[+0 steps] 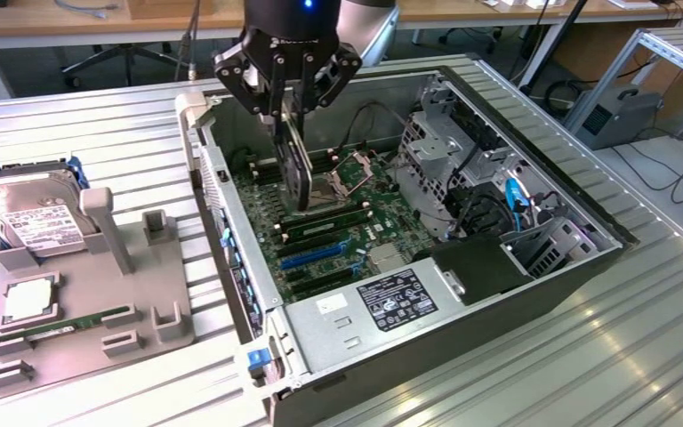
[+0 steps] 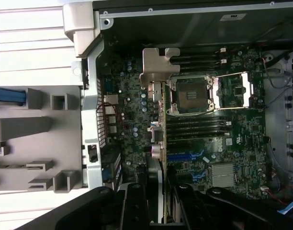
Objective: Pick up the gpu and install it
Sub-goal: 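Pick up the gpu and move the gpu toward the slot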
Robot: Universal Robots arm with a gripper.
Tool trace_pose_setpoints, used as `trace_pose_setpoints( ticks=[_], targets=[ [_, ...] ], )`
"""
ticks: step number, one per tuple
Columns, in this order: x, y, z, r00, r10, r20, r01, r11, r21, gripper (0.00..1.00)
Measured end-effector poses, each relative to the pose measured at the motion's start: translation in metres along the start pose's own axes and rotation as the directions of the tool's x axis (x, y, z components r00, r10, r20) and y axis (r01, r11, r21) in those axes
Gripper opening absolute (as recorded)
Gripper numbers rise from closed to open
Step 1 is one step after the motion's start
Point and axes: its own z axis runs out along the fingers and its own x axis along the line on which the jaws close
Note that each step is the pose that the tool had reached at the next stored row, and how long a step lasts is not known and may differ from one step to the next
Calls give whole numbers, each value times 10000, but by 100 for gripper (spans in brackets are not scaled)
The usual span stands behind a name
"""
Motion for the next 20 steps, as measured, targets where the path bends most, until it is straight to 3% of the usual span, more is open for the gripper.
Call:
trace_pose_setpoints(
  ticks=[20],
  targets=[
    [-185, 13, 38, 10000, 0, 1, 0, 10000, 5, 27]
  ],
)
